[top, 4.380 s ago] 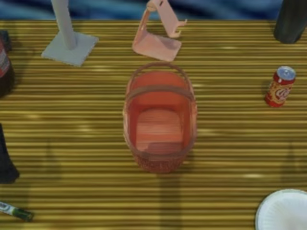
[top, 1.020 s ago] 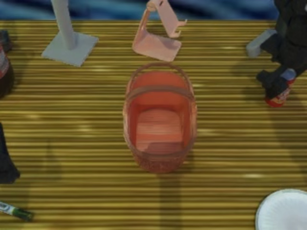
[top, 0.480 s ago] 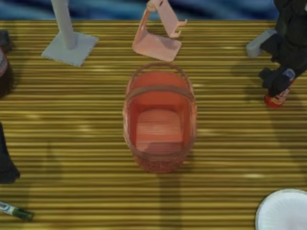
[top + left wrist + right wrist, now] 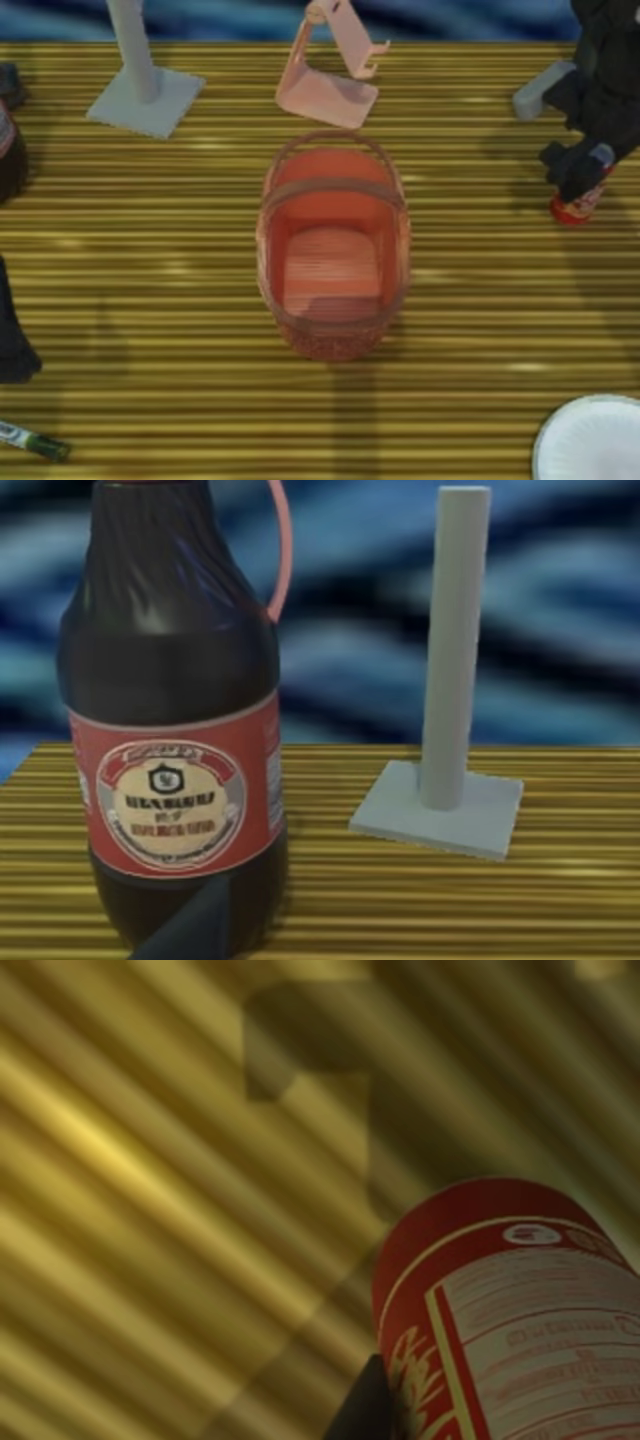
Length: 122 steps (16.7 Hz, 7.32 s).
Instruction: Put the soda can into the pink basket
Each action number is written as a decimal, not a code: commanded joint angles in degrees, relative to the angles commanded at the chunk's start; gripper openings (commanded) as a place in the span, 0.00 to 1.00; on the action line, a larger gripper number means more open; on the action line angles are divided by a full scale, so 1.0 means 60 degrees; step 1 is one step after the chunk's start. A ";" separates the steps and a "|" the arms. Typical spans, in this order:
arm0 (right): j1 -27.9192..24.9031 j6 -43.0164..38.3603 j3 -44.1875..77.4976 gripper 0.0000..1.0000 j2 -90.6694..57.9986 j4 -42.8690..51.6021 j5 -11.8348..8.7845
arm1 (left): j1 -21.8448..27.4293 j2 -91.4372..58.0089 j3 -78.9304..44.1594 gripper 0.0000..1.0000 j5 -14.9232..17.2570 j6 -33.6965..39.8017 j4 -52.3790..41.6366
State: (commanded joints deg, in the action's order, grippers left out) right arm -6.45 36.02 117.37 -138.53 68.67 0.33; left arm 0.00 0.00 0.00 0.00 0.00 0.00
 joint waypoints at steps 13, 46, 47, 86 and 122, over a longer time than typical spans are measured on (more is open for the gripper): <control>-0.0899 -0.2607 -0.2632 0.00 0.1010 -0.7868 -0.4582 | 0.0000 0.0000 0.0000 1.00 0.0000 0.0000 0.0000; -0.2097 -0.6278 -0.7753 0.00 0.1097 -2.1848 -1.0700 | 0.0000 0.0000 0.0000 1.00 0.0000 0.0000 0.0000; -0.2097 -0.6278 -0.7753 0.00 0.1097 -2.1848 -1.0700 | 0.0000 0.0000 0.0000 1.00 0.0000 0.0000 0.0000; -0.0557 -0.5774 -1.3720 1.00 1.0179 -1.7292 -0.5941 | 0.3342 -1.0338 -0.9561 1.00 0.0592 -0.4990 -0.8309; 0.0980 -0.6003 -1.9562 1.00 2.3088 -1.1445 -0.0054 | 0.6571 -2.1968 -2.1367 0.85 0.0035 -1.1473 -1.4395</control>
State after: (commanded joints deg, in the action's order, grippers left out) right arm -0.57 0.00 0.00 0.00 0.00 0.00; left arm 39.42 -131.81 -128.20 0.21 -68.84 -86.37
